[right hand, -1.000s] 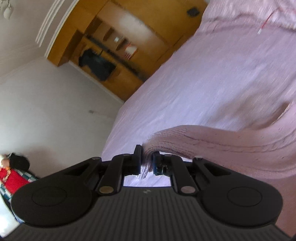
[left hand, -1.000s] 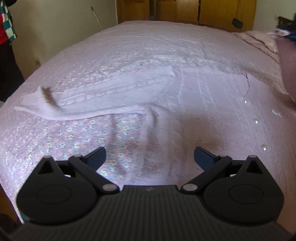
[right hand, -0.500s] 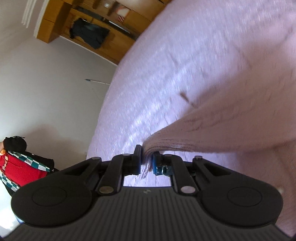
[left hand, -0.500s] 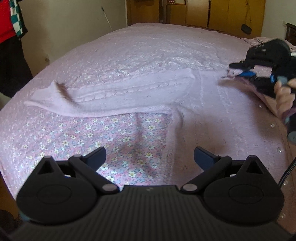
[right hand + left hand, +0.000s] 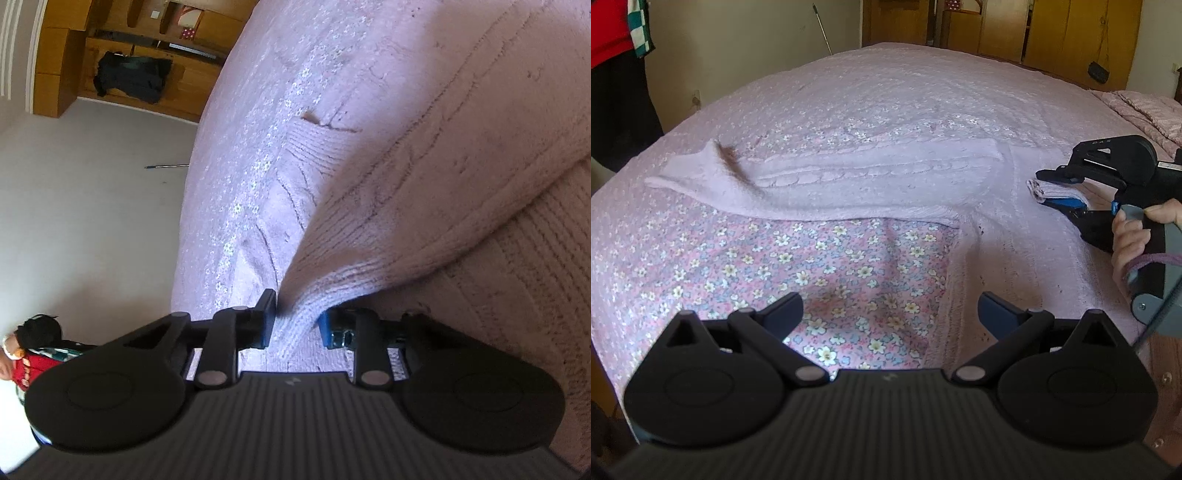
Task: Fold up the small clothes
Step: 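Carry the held sleeve across the cardigan body with the right tool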
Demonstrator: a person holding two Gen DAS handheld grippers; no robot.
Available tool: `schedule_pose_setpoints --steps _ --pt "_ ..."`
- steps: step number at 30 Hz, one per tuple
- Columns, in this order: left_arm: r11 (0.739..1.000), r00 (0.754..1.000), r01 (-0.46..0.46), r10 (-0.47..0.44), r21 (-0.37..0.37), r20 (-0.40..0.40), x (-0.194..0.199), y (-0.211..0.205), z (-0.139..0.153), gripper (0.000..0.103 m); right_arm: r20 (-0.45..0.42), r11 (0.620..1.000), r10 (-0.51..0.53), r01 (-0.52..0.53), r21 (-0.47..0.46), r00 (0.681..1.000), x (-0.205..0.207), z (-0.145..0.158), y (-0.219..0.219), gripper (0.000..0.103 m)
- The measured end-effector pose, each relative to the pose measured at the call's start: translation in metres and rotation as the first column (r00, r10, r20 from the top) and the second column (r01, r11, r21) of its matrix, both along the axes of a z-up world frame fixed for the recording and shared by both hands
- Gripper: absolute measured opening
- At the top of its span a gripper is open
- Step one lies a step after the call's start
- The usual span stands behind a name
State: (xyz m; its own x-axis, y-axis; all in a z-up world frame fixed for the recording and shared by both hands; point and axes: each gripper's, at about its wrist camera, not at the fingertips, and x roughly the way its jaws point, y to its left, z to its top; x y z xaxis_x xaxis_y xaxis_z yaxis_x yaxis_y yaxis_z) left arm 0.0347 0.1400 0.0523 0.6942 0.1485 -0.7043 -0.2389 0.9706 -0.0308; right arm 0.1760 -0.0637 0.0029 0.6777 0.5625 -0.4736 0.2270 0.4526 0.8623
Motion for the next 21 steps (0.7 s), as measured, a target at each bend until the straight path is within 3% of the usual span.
schedule_pose_setpoints --steps 2,6,10,14,17,21 --pt "1.000 1.000 0.000 0.000 0.001 0.006 -0.001 0.000 0.000 0.102 0.007 0.999 0.020 -0.019 -0.026 1.000 -0.001 0.004 0.005 0.013" --pt "1.000 1.000 0.001 -0.001 -0.002 0.013 -0.003 0.000 0.000 0.102 0.105 0.998 0.062 -0.061 -0.008 0.993 -0.004 0.017 0.018 0.011" --pt "1.000 1.000 0.000 0.000 -0.012 0.013 -0.004 0.000 -0.001 0.102 0.113 0.993 0.116 -0.118 0.012 0.987 -0.002 0.014 0.032 0.011" --pt "1.000 1.000 0.007 -0.007 -0.002 0.020 -0.007 0.000 -0.001 0.102 0.009 0.989 0.146 -0.146 -0.025 0.989 0.002 0.000 0.041 0.018" --pt "1.000 1.000 0.003 -0.003 -0.004 0.023 -0.008 0.003 0.000 0.102 0.044 0.982 0.188 -0.187 -0.038 0.981 -0.007 0.002 0.039 0.028" --pt "1.000 1.000 -0.010 0.010 -0.014 0.021 -0.007 0.006 -0.001 0.102 0.059 0.943 0.330 -0.327 -0.067 0.942 -0.020 0.012 0.031 0.039"
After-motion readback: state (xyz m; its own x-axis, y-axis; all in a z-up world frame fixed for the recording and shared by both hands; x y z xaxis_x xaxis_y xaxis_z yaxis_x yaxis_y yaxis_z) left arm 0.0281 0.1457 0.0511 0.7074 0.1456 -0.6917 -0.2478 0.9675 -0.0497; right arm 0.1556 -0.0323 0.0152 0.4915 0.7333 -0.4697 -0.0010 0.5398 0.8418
